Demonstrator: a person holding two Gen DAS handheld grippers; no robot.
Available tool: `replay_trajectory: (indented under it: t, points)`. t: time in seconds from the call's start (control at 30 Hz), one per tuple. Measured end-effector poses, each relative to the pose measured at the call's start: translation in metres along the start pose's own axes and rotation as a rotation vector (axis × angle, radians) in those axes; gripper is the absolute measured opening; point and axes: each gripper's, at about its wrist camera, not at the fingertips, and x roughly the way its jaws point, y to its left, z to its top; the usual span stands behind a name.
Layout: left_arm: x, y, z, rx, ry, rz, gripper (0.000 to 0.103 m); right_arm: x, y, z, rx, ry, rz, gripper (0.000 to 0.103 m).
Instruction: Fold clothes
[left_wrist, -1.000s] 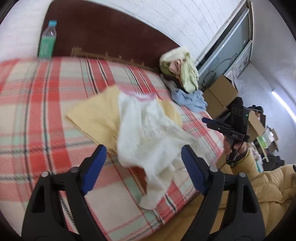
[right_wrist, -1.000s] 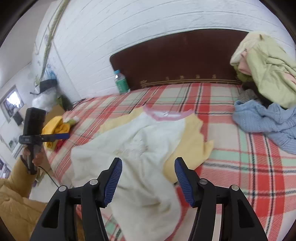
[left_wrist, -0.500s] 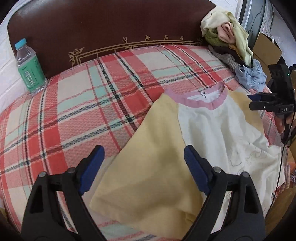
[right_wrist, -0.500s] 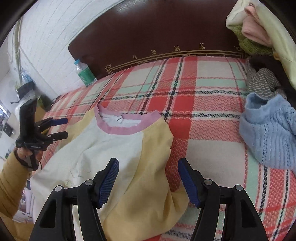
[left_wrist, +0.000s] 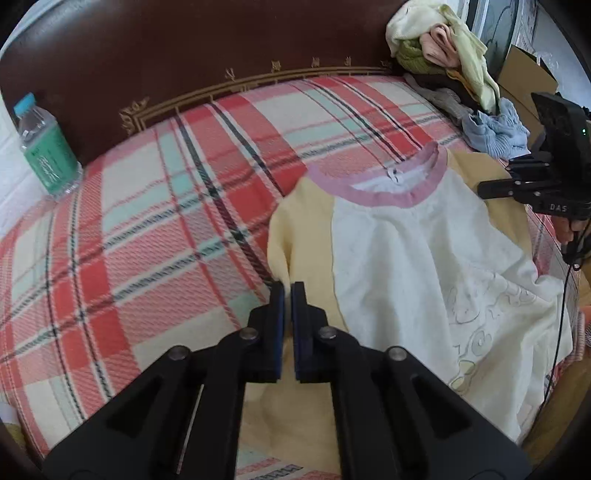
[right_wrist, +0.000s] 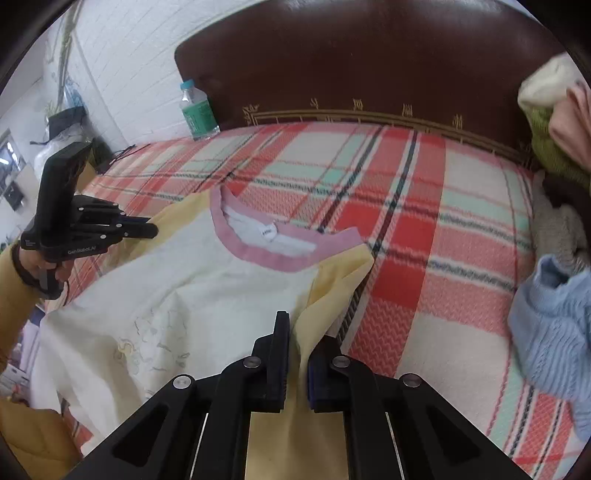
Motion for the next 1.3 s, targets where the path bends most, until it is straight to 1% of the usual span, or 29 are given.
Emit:
replay_trajectory:
  t: [0.13,0.2,0.23,0.27,0.3,0.33,0.37,0.4,0.43,0.47,0.5,0.53,0.57,0.6,0.67,0.7,0.73,0.77,0.8,0.83,0.87,0.9,0.93,0.97,1.0,1.03,1.1,1.13,1.3]
  points:
    - [-0.035,0.016,0.015,-0.048,-0.100,0.062,0.003,-0.031,0.009,0.027,-0.071,-0.103,-0.103,0.005]
    - [-0.051,0.026,0.025,-0.070,-0.140,0.087,0.003,-0.038,0.003,0.042,-0.068,-0.122,-0.114,0.005]
    - [-0.055,0.032,0.029,-0.083,-0.148,0.072,0.003,-0.042,0.001,0.050,-0.066,-0.131,-0.119,0.005]
    - [-0.058,0.036,0.031,-0.090,-0.153,0.052,0.003,-0.044,-0.003,0.055,-0.060,-0.132,-0.113,0.008]
    - [-0.057,0.035,0.030,-0.076,-0.151,0.017,0.004,-0.040,-0.007,0.055,-0.042,-0.115,-0.081,0.009]
    - [-0.056,0.034,0.029,-0.062,-0.149,-0.018,0.004,-0.037,-0.011,0.055,-0.025,-0.098,-0.049,0.015]
    - [-0.054,0.033,0.028,-0.048,-0.143,-0.052,0.007,-0.034,-0.015,0.054,-0.008,-0.081,-0.017,0.028]
    - [-0.046,0.030,0.026,-0.036,-0.123,-0.078,0.010,-0.029,-0.018,0.052,0.005,-0.064,0.009,0.037]
    - [-0.038,0.028,0.022,-0.034,-0.102,-0.107,0.031,-0.023,-0.019,0.045,0.007,-0.045,0.019,0.050]
    - [-0.027,0.026,0.018,-0.036,-0.076,-0.142,0.070,-0.017,-0.020,0.038,0.010,-0.024,0.026,0.052]
    - [-0.019,0.025,0.015,-0.045,-0.064,-0.157,0.083,-0.009,-0.021,0.030,0.019,0.001,0.028,0.053]
    - [-0.011,0.023,0.013,-0.051,-0.058,-0.167,0.088,-0.001,-0.022,0.024,0.031,0.029,0.030,0.056]
    - [-0.003,0.021,0.012,-0.054,-0.050,-0.175,0.088,0.006,-0.024,0.018,0.047,0.054,0.033,0.060]
    - [0.005,0.018,0.012,-0.050,-0.035,-0.175,0.088,0.012,-0.026,0.012,0.069,0.073,0.041,0.062]
    - [0.022,0.015,0.013,-0.048,0.011,-0.181,0.088,0.023,-0.028,0.001,0.096,0.103,0.045,0.067]
    - [0.029,0.014,0.012,-0.052,0.033,-0.191,0.088,0.026,-0.028,-0.003,0.104,0.109,0.046,0.068]
    - [0.035,0.012,0.011,-0.052,0.052,-0.199,0.086,0.026,-0.028,-0.005,0.111,0.099,0.056,0.071]
    - [0.039,0.008,0.009,-0.038,0.060,-0.193,0.086,0.025,-0.028,-0.007,0.117,0.089,0.066,0.074]
    - [0.039,0.004,0.008,-0.018,0.048,-0.179,0.086,0.025,-0.028,-0.009,0.124,0.081,0.076,0.074]
    - [0.037,0.002,0.008,-0.013,0.047,-0.168,0.076,0.025,-0.028,-0.010,0.132,0.079,0.087,0.074]
    - [0.034,-0.001,0.008,-0.008,0.047,-0.157,0.056,0.025,-0.028,-0.010,0.137,0.077,0.093,0.074]
    - [0.032,-0.003,0.008,-0.003,0.046,-0.146,0.042,0.025,-0.025,-0.011,0.131,0.077,0.086,0.074]
    - [0.030,-0.005,0.008,0.002,0.045,-0.134,0.022,0.025,-0.023,-0.011,0.120,0.079,0.081,0.062]
    - [0.028,-0.008,0.008,0.007,0.045,-0.123,0.019,0.026,-0.020,-0.010,0.106,0.086,0.081,0.033]
    - [0.026,-0.010,0.008,0.012,0.044,-0.112,0.016,0.027,-0.017,-0.010,0.090,0.092,0.069,0.020]
    - [0.024,-0.012,0.008,0.017,0.043,-0.101,0.012,0.026,-0.014,-0.009,0.072,0.093,0.055,0.012]
    - [0.019,-0.016,0.008,0.024,0.037,-0.078,0.009,0.023,-0.008,-0.006,0.038,0.093,0.026,0.008]
    - [0.012,-0.016,0.009,0.018,0.015,-0.064,0.007,0.020,-0.005,-0.003,0.018,0.081,0.012,0.007]
    - [-0.023,-0.002,0.030,-0.017,-0.097,-0.007,0.007,-0.008,0.007,0.027,-0.069,-0.038,-0.085,0.006]
